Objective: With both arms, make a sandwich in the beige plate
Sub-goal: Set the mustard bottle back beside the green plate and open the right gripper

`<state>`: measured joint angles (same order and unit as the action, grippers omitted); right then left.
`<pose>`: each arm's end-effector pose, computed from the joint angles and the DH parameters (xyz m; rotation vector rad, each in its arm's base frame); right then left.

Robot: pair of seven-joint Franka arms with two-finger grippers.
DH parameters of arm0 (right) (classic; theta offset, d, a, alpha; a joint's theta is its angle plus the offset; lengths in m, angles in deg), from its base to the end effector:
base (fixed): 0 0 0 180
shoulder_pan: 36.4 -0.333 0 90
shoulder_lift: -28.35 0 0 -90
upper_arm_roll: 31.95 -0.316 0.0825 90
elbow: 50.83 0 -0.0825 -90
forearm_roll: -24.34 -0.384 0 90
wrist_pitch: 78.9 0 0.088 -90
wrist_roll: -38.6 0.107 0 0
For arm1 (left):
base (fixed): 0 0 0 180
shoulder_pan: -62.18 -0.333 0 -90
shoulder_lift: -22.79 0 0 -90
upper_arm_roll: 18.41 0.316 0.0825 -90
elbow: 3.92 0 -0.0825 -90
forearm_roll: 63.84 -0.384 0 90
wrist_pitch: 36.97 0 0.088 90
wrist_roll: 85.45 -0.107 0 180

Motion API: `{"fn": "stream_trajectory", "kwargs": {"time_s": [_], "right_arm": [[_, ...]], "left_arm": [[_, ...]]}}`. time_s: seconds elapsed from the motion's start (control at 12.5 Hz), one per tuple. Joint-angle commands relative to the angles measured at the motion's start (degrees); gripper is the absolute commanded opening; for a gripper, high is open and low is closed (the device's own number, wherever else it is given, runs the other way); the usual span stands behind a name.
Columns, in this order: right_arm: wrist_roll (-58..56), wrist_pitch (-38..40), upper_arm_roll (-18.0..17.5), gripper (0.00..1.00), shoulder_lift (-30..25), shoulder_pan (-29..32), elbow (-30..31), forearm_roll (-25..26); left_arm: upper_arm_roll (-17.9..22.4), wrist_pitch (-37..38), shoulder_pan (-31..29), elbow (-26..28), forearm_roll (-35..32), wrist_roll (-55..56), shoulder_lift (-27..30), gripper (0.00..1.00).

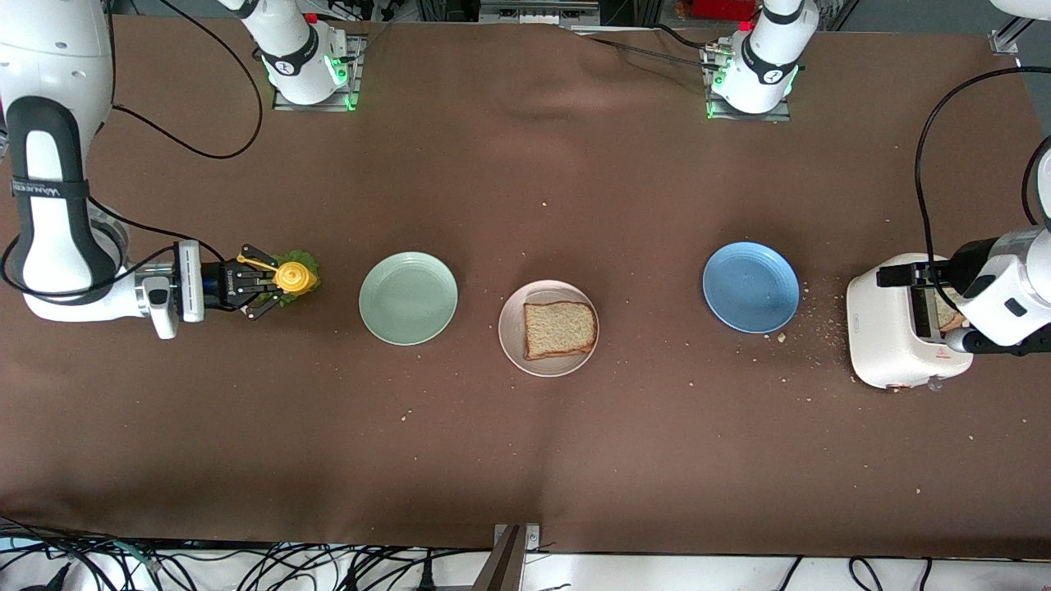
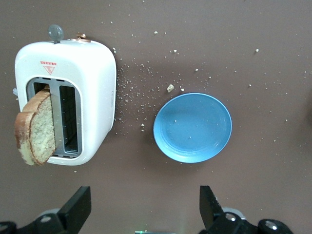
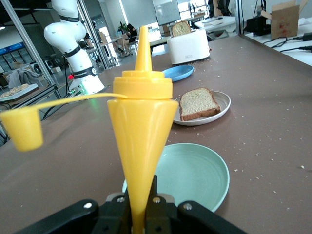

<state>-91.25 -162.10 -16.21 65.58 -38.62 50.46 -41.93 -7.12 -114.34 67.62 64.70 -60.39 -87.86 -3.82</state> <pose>0.5955 -0.0204 0.2093 -1.4209 -1.3722 -0.7237 0.6545 0.0313 0.5009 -3.0964 -0.0757 0.4757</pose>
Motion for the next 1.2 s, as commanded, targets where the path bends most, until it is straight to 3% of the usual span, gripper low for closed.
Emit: {"fn": "stream_trajectory", "kwargs": {"time_s": [0.0, 0.48, 0.72, 0.8, 0.88, 0.96, 1.12], "right_arm": [[-10.22, 3.48, -1.06, 0.0, 5.73, 1.87, -0.74, -4.11], [-21.06, 5.95, -1.85, 0.0, 12.51, 1.87, -1.97, -10.28], [-23.7, 6.38, -1.85, 0.08, 14.98, 2.31, -2.41, -10.54], [-23.26, 6.47, -1.85, 0.24, 14.9, 2.31, -2.41, -10.45], [-22.74, 6.47, -1.85, 0.53, 14.72, 2.31, -2.5, -10.45], [-22.47, 6.73, -1.76, 1.0, 14.72, 2.31, -3.11, -10.37], [-19.41, 6.82, 0.07, 1.0, 13.67, 2.05, -4.17, -8.7]], "left_arm": [[-0.13, -0.24, -0.17, 0.02, -0.46, -1.2, 0.51, 0.98], [-0.04, -0.24, -0.17, 0.2, -0.54, -0.85, 0.51, 0.97], [-0.04, -0.24, -0.26, 0.2, -0.54, -0.76, 0.51, 0.97], [-0.04, -0.24, -0.17, 0.2, -0.54, -0.76, 0.51, 0.97], [-0.13, -0.24, -0.26, 0.2, -0.46, -0.67, 0.51, 0.97], [-0.04, -0.24, -0.17, 0.2, -0.54, -0.76, 0.51, 0.97], [-0.04, -0.24, -0.26, 0.11, -0.54, -0.67, 0.51, 0.97]]}}
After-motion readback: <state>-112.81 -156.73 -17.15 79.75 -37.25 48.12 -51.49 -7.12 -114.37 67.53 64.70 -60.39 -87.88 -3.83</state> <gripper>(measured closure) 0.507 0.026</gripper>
